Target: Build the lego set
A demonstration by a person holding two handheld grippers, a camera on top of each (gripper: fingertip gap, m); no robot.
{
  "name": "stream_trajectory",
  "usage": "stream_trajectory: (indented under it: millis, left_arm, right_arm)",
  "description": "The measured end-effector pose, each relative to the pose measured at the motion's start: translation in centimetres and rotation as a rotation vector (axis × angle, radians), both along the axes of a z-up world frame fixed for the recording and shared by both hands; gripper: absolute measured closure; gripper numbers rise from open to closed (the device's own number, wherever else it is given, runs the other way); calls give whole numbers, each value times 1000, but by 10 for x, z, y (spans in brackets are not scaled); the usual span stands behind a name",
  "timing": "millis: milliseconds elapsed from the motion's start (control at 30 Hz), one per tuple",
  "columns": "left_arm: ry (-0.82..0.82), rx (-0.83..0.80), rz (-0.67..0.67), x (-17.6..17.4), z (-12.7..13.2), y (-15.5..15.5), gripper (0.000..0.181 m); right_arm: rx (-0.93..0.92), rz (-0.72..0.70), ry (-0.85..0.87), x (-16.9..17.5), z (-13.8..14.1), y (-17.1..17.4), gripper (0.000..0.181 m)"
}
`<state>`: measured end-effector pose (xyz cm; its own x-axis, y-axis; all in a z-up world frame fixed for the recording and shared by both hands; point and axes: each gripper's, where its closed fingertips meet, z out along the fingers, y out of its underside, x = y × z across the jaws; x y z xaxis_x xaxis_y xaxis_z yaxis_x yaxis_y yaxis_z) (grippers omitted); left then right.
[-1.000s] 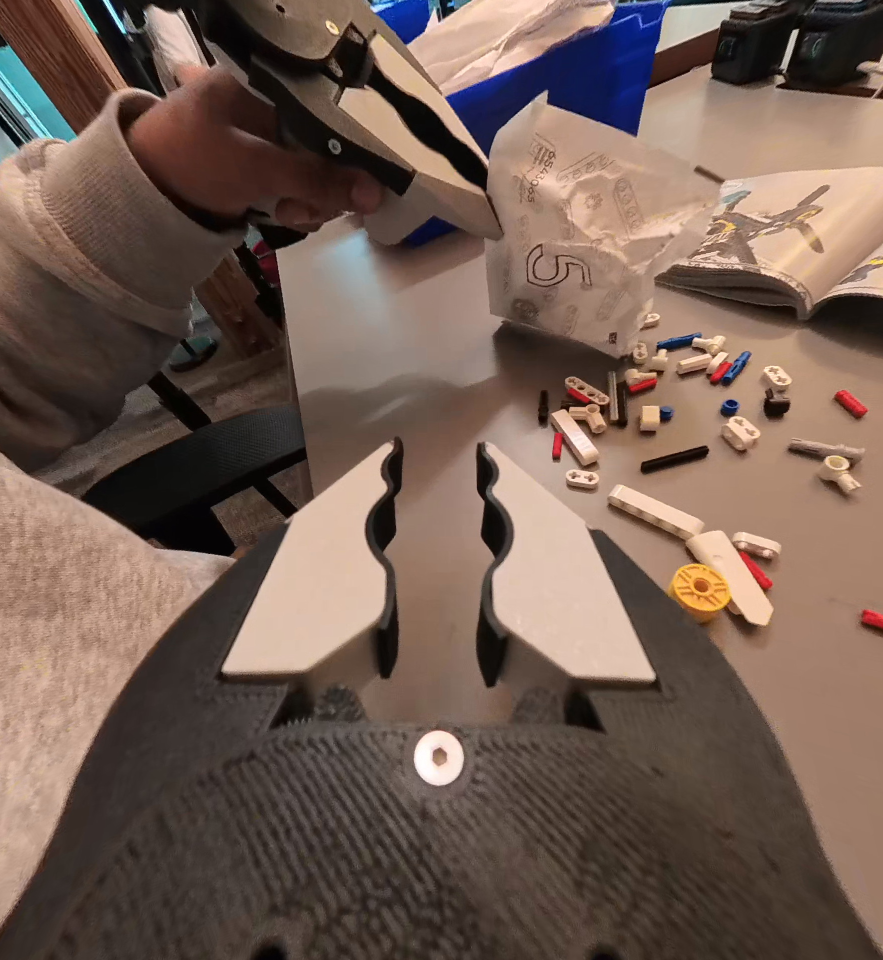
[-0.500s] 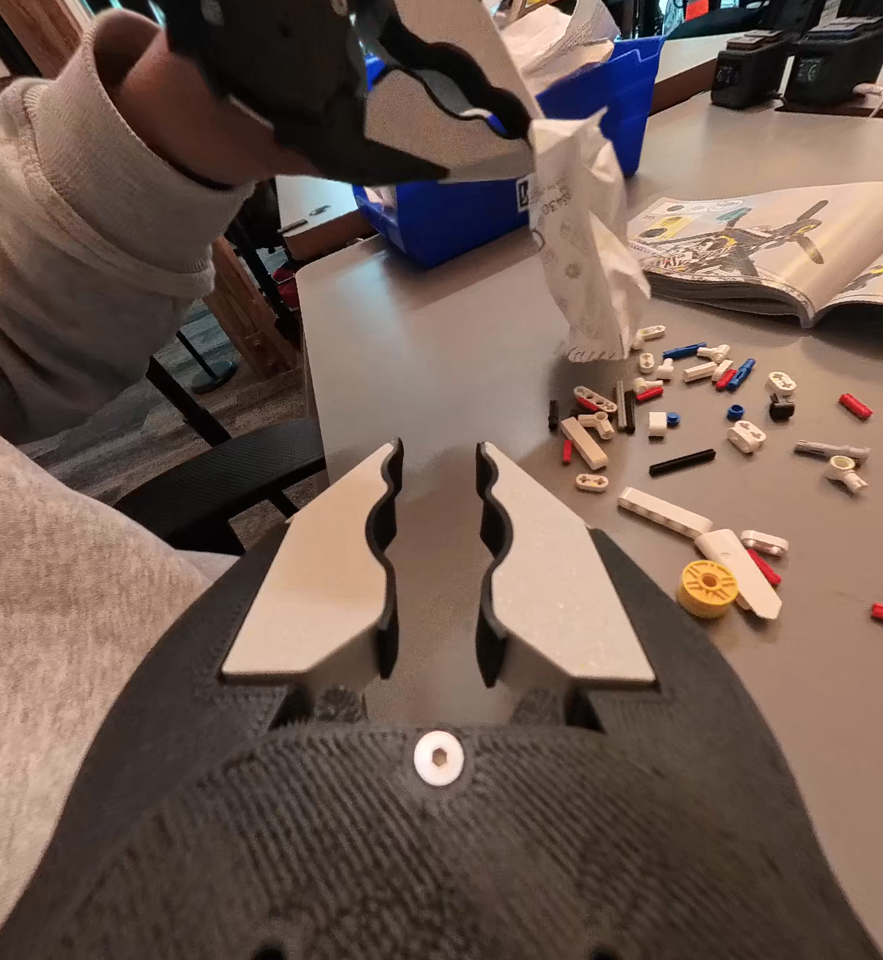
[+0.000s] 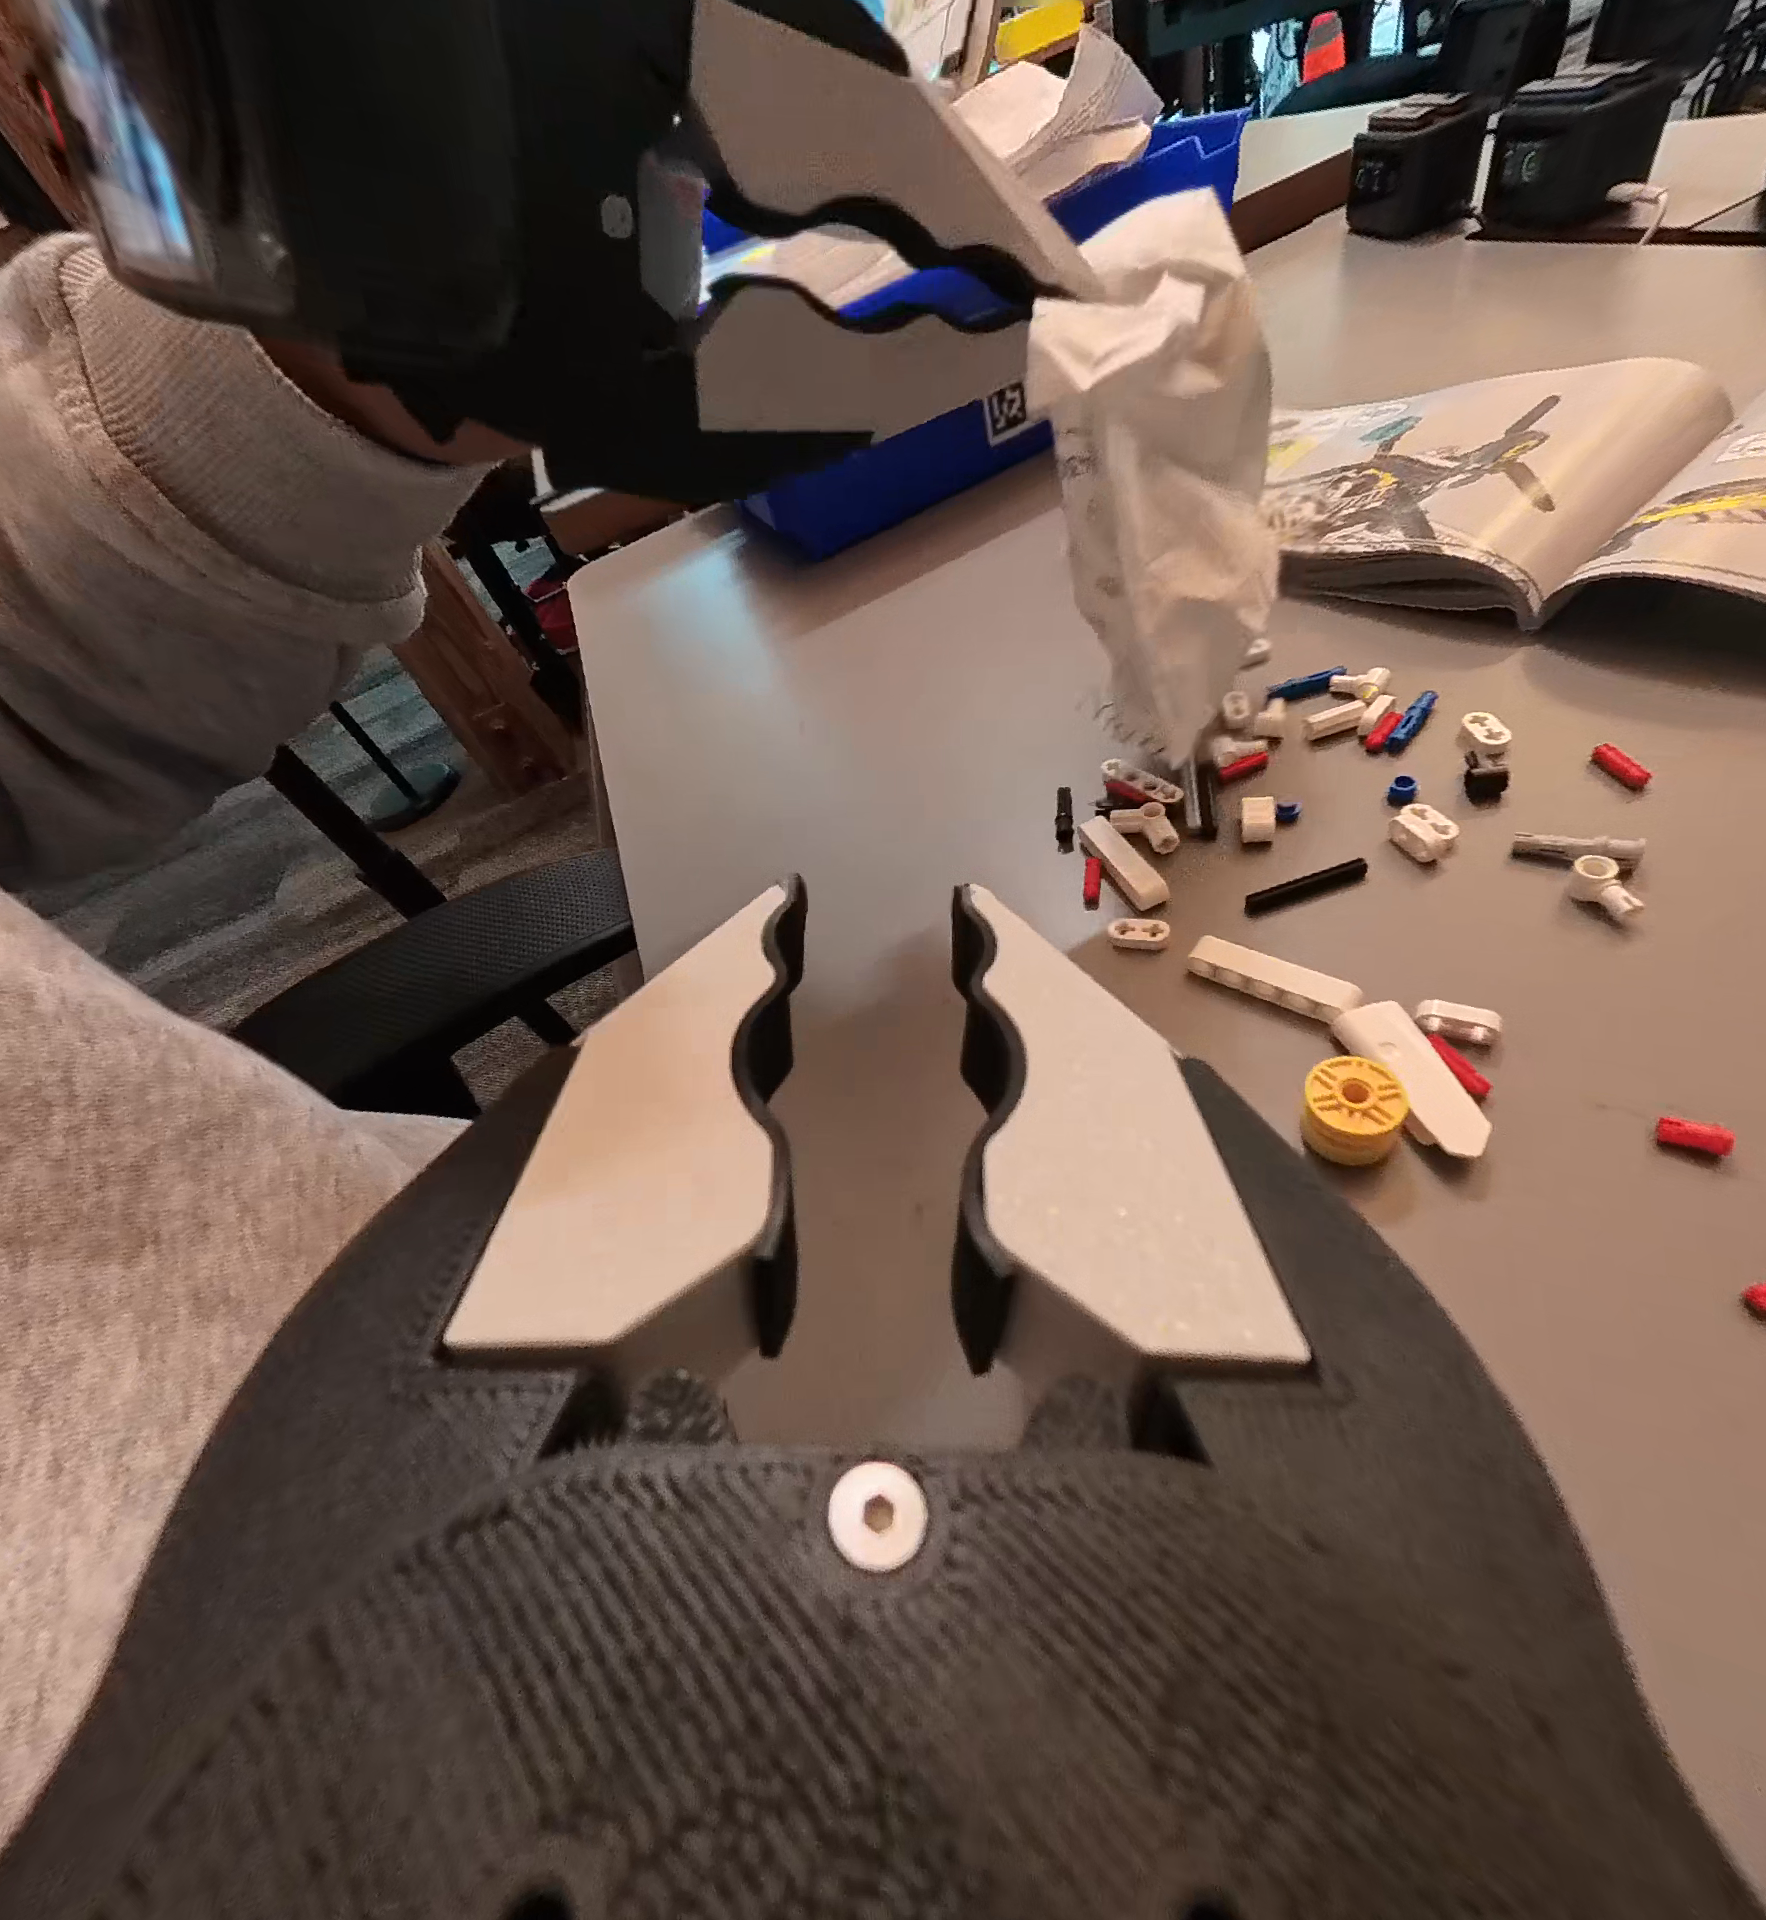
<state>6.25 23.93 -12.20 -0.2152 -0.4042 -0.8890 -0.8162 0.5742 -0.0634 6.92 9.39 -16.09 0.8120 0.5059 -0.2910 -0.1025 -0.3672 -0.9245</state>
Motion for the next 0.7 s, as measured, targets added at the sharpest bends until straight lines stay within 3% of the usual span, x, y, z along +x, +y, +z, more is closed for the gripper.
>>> stream_trajectory:
  millis: [167,367,500,633,700]
  left_arm:
    - [39,11,-50,-4,-21,3,181]
    - [-2,125,-149,2,-13,-11,181]
    - [-43,64,-83,3,-8,-6,181]
    - [-120,-27,-105,7,-4,-14,181]
    - [-141,-55,-113,6,-4,-14,181]
  right_arm:
    - [17,-56,-15,11,9,9,152]
    - [96,-180,-2,40,58,58,138]
    - [46,-51,19,10,62,88,120]
    - [44,-91,-224,0,40,110,131]
    - [48,-100,-308,-1,31,114,150]
